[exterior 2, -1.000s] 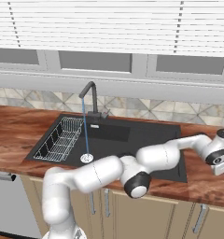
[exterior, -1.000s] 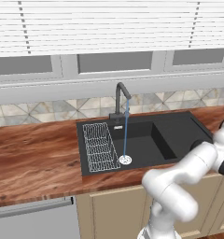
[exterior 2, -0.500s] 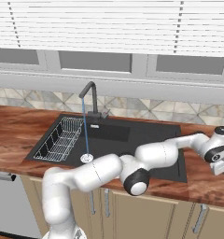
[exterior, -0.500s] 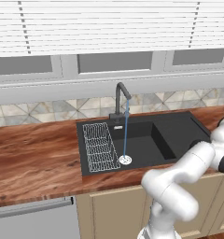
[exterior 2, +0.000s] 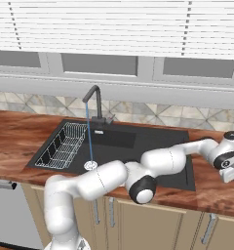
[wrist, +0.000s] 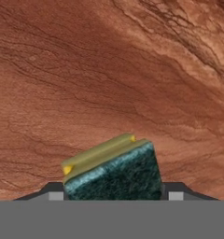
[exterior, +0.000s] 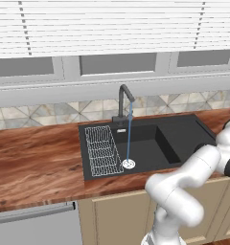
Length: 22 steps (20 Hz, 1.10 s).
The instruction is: Soak the sponge with water for a few seconds and then drop it inside the sink.
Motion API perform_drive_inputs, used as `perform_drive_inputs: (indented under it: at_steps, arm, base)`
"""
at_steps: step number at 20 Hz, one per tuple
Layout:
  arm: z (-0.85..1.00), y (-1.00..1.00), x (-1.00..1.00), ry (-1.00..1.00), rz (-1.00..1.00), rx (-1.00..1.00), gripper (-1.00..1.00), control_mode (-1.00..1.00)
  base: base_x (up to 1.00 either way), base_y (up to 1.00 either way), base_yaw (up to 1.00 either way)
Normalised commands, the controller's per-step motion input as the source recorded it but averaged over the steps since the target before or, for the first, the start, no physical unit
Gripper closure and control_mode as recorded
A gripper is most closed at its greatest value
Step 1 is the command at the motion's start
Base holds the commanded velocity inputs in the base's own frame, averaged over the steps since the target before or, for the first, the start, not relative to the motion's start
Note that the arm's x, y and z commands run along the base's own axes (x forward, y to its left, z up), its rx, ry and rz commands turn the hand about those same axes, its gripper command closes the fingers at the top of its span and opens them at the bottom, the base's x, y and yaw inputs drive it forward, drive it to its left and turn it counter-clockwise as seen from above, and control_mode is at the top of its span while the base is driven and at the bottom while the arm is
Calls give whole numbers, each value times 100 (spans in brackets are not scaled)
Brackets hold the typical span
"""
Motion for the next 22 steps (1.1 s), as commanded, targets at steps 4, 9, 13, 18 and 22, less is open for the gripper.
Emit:
perform_drive_inputs:
  at_steps: [4, 9, 13, 18, 22]
  arm:
    - [0, 0, 0, 2, 0, 2, 100, -100]
    - [-1, 2, -15, 2, 0, 2, 100, -100]
    - [4, 4, -42, 0, 0, 3, 100, -100]
    - [15, 8, -21, 0, 0, 3, 100, -100]
    - [4, 19, -24, 2, 0, 5, 100, -100]
  base:
    - [0, 0, 0]
    - [0, 0, 0]
    - [0, 0, 0]
    - [0, 0, 0]
    - [0, 0, 0]
